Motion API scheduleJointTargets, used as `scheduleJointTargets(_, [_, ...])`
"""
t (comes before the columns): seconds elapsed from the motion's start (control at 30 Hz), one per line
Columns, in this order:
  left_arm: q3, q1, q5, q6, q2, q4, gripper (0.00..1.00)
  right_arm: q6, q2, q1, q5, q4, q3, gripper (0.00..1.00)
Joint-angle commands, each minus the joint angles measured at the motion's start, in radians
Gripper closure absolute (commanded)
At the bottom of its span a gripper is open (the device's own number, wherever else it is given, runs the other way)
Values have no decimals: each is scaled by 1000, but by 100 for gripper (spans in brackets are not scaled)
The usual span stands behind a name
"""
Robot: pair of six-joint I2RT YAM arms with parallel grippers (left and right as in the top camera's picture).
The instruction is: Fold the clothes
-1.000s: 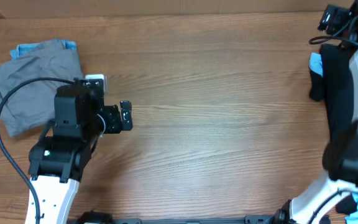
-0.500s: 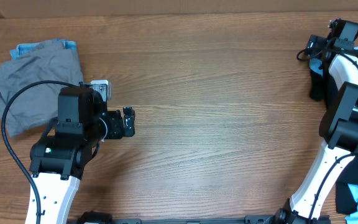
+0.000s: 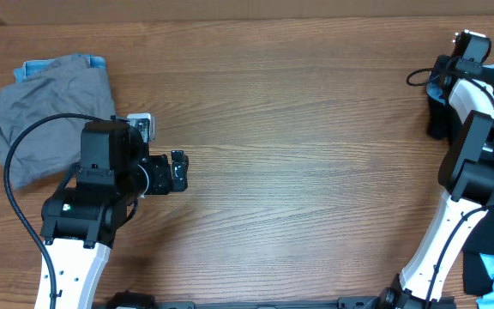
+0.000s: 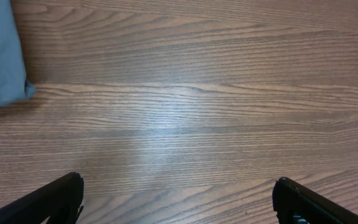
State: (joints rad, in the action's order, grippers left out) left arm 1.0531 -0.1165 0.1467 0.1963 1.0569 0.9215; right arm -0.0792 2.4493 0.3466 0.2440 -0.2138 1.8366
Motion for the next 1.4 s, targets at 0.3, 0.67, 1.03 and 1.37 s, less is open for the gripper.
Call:
scheduleJointTargets(0.3, [23,-2,16,14,3,-3,0,-28,-288,-81,-300,-119,24,96])
scheduleJointTargets(0.67, [23,-2,16,14,3,-16,0,-218,-486,-754,-666,-703,24,96])
scheduleJointTargets(1.03, [23,-2,13,8,3,-64,0,-367,-485,-1116,-712,-1099,22,96])
scheduleJointTargets(1.37, [24,-2,21,6,54,-288,0,55,-615,-959,-97,-977,241,0])
